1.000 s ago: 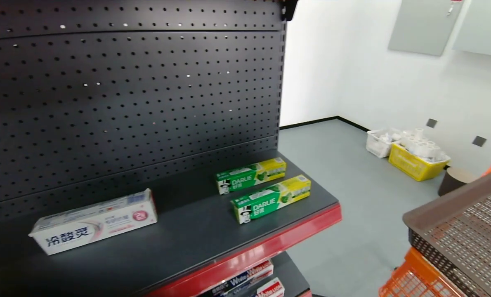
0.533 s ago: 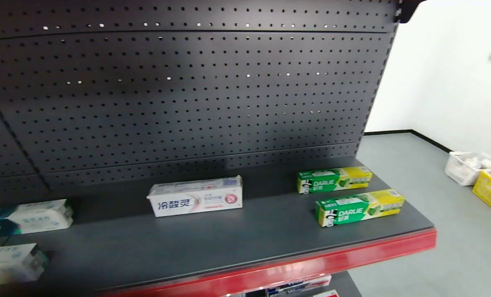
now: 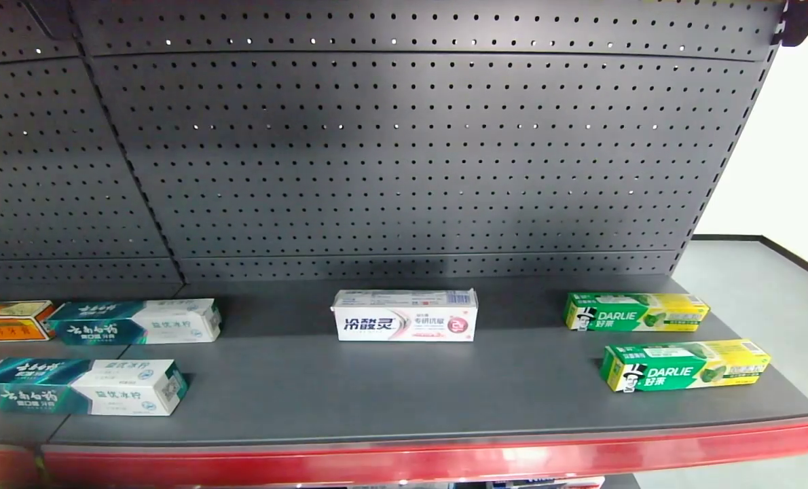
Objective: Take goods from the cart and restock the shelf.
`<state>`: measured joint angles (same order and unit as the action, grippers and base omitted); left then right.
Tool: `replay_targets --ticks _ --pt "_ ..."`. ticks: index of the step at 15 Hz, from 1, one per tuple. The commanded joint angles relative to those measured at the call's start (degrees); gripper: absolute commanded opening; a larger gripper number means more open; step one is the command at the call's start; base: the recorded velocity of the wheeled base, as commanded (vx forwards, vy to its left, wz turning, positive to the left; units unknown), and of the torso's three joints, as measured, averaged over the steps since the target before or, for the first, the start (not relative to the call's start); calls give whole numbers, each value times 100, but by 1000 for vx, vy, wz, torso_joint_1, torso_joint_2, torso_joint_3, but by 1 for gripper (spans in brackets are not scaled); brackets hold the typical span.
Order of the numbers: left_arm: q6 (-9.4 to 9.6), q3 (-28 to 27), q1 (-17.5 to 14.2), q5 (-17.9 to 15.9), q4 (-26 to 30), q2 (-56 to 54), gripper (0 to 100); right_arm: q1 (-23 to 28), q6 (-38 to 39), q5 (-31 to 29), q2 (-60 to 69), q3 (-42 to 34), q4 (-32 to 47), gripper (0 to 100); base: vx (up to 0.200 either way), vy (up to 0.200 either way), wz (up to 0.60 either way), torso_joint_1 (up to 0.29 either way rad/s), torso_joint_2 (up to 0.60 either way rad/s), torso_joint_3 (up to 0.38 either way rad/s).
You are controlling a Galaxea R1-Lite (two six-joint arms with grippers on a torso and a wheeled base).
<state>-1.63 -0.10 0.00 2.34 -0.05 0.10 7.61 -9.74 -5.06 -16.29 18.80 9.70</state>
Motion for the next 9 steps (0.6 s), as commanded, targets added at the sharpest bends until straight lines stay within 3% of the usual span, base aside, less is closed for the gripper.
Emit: replay_targets --ticks 1,5,9 --pt "5 1 0 3 -4 -1 100 -49 -2 14 11 -17 14 0 0 0 0 0 0 0" --pt "-4 1 -9 3 -4 -1 100 -145 7 110 143 -8 23 0 0 0 0 0 0 0" --pt "-4 1 0 3 -4 -1 100 -321 42 726 416 -96 5 0 0 0 0 0 0 0"
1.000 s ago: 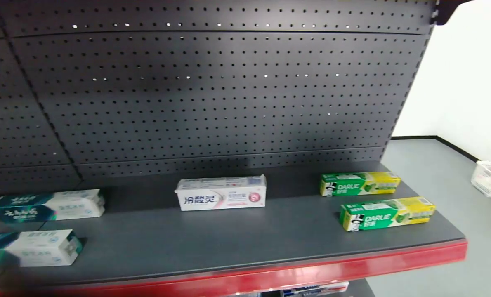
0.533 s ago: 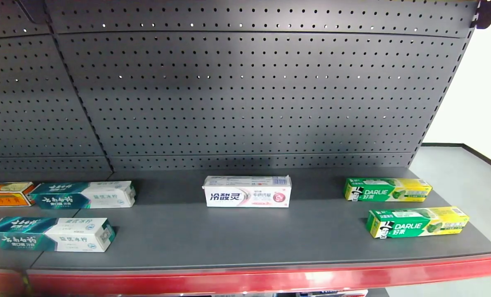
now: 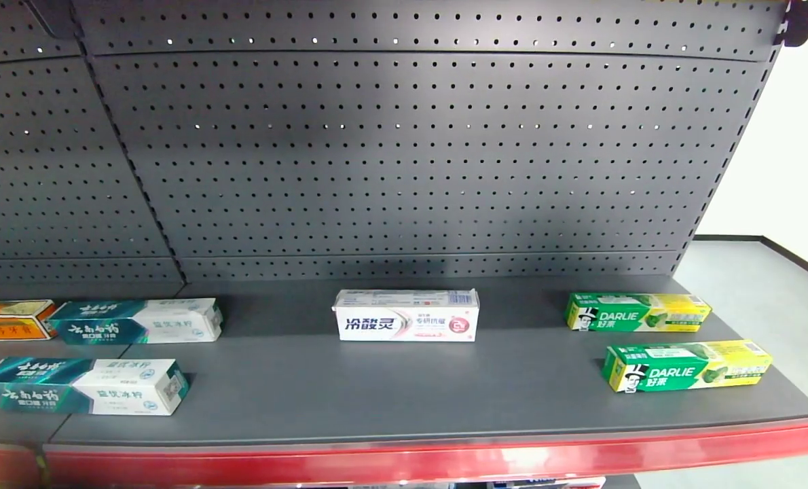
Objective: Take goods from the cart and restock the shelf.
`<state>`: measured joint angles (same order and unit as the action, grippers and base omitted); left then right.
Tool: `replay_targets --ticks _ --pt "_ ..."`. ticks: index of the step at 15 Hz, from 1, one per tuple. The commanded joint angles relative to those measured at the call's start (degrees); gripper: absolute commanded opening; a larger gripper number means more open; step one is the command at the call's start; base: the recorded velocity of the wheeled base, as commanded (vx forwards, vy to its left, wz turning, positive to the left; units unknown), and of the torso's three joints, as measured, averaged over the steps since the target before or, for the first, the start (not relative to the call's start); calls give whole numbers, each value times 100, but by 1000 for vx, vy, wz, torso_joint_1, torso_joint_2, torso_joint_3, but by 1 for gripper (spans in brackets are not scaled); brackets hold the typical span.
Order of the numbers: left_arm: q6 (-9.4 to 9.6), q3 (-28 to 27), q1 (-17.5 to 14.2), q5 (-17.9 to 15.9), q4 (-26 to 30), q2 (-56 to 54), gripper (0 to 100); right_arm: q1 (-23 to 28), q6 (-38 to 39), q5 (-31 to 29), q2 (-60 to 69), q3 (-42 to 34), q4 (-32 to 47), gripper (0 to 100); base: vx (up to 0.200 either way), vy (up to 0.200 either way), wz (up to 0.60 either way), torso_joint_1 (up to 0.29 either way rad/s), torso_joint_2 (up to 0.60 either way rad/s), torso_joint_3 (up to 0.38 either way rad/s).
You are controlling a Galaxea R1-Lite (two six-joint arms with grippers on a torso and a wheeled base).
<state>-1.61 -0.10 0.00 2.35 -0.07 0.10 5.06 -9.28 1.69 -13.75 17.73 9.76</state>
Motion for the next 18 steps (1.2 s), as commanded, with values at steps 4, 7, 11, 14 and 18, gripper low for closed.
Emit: replay_targets --ticks 4,7,11,14,18 --pt "20 1 0 -7 -1 -1 100 -251 5 77 -66 284 -1 0 0 0 0 0 0 0" --pt "47 -25 9 -86 42 34 100 -374 110 156 -154 513 8 0 0 0 0 0 0 0" --pt "319 -605 9 -156 51 570 100 -110 189 -20 -286 697 78 0 0 0 0 0 0 0" --pt "899 -1959 149 -692 614 1985 100 -31 181 -11 -515 882 69 0 0 0 0 0 0 0" --pt "1128 -2434 378 -1360 623 2882 100 -154 198 41 -822 935 17 0 0 0 0 0 0 0"
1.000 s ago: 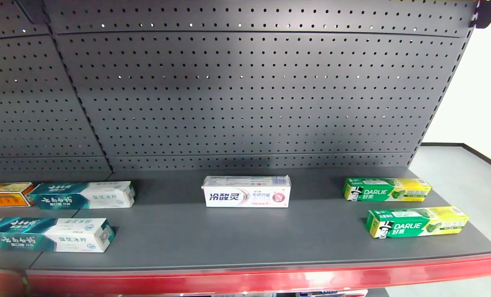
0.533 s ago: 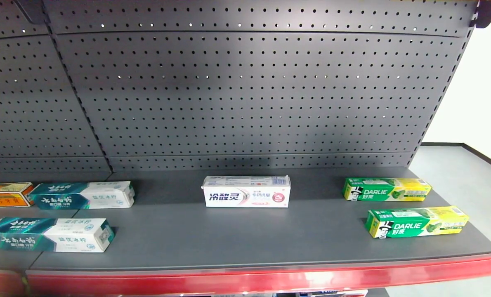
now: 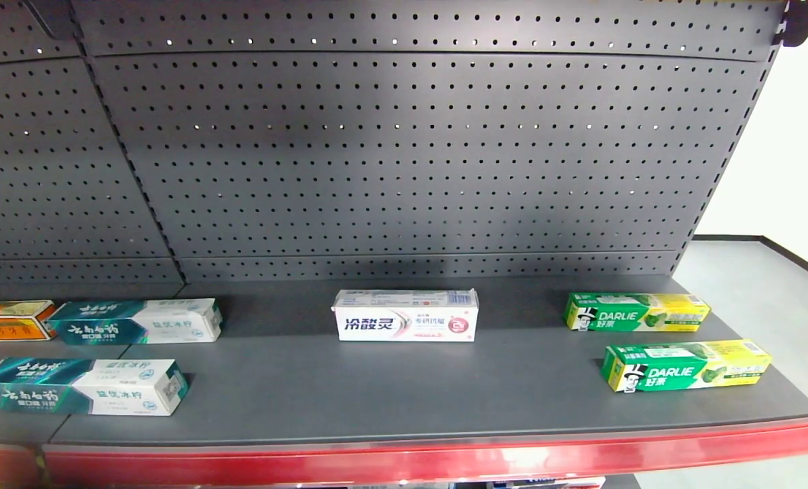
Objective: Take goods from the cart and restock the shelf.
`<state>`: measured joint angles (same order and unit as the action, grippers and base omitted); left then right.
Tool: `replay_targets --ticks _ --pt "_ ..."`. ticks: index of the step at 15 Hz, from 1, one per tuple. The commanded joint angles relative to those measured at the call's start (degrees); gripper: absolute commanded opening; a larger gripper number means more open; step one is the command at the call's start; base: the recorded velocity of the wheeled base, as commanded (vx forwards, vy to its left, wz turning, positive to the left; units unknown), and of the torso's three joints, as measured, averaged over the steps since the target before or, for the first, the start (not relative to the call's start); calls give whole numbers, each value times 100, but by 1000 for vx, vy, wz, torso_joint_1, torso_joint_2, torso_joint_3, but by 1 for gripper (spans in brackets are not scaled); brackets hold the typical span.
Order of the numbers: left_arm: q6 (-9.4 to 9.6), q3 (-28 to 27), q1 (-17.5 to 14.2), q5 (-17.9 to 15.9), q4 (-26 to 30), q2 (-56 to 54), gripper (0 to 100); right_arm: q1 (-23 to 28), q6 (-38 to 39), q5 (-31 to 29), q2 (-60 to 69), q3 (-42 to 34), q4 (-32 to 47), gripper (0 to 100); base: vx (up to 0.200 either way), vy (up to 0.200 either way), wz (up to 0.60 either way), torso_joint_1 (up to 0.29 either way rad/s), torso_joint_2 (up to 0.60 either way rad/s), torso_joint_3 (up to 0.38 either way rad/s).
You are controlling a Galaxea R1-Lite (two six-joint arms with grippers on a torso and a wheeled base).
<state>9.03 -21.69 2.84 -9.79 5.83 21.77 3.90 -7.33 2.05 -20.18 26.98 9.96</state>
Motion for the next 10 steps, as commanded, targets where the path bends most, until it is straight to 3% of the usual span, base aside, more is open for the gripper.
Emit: replay_targets --ticks 1,3,4,6,10 --pt "125 -433 94 -172 15 1145 100 -39 12 6 -189 -70 -38 0 0 0 0 0 0 0" --pt "441 -767 278 -331 -11 1760 100 -74 21 6 5 -158 -56 0 0 0 0 0 0 0" --pt "503 -881 410 -383 -20 1954 100 -74 30 6 58 -158 -20 0 0 0 0 0 0 0" --pt "494 -1206 867 -401 -73 2736 100 -206 161 6 198 -228 15 0 0 0 0 0 0 0" --pt "468 -1918 867 -357 -715 3905 100 -267 636 24 462 -448 -73 0 0 0 0 0 0 0"
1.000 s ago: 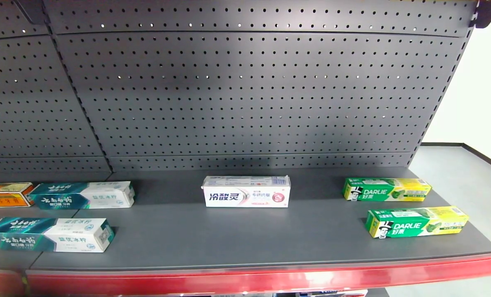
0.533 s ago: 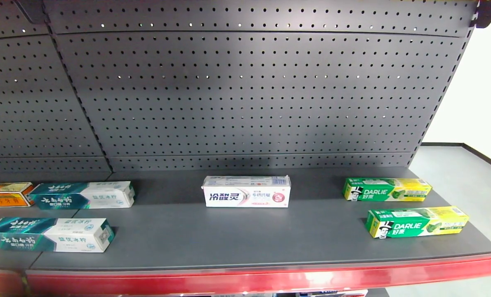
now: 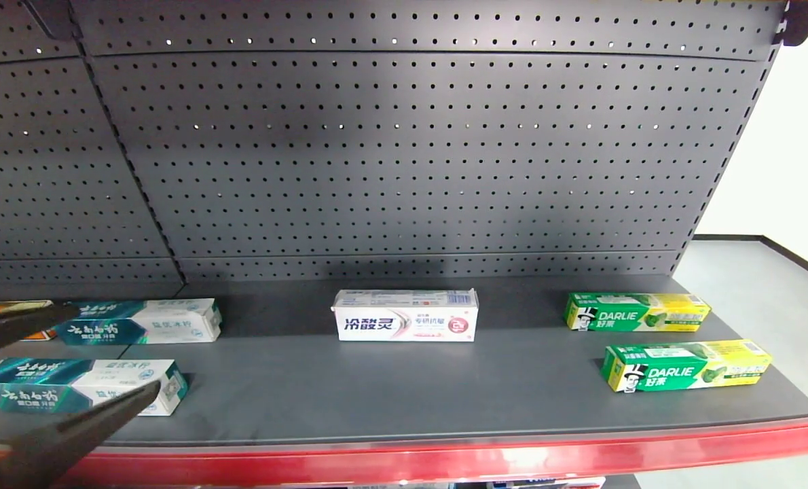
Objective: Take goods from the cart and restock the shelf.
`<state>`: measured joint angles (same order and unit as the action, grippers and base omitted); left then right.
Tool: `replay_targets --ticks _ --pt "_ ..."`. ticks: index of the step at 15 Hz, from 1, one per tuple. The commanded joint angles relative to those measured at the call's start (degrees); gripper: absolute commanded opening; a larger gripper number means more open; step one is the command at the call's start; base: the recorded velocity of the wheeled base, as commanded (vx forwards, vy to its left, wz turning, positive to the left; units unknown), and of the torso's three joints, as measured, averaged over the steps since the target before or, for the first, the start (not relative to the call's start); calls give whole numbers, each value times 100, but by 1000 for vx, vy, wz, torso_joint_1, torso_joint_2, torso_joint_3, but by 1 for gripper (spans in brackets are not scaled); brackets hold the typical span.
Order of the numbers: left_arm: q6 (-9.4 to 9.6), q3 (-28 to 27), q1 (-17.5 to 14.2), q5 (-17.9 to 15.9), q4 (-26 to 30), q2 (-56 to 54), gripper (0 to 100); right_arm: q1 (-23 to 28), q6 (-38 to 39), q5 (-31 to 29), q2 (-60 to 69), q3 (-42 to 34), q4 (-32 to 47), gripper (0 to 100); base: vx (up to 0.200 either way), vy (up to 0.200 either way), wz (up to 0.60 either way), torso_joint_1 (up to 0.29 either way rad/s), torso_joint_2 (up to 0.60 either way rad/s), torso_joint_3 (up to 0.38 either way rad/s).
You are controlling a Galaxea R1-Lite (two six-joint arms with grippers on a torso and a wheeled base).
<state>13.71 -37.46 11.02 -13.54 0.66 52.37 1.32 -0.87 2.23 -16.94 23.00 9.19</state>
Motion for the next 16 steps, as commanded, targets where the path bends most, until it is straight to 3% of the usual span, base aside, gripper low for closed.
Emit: replay_targets --ticks 1,6,10,12,16 --pt "61 -481 128 18 -514 1240 100 35 227 -21 200 -42 -84 0 0 0 0 0 0 0" --pt "52 -569 955 212 -1112 2322 100 220 535 -12 622 -182 -23 0 0 0 0 0 0 0" --pt "35 -1018 1016 194 -1050 2726 100 -158 526 76 1097 -182 557 0 0 0 0 0 0 0" --pt "17 -1492 1060 168 -1024 3130 100 -167 526 102 1255 -129 918 0 0 0 0 0 0 0" --pt "61 -2046 1078 -298 -1006 3798 100 -184 535 102 1334 55 1208 0 0 0 0 0 0 0"
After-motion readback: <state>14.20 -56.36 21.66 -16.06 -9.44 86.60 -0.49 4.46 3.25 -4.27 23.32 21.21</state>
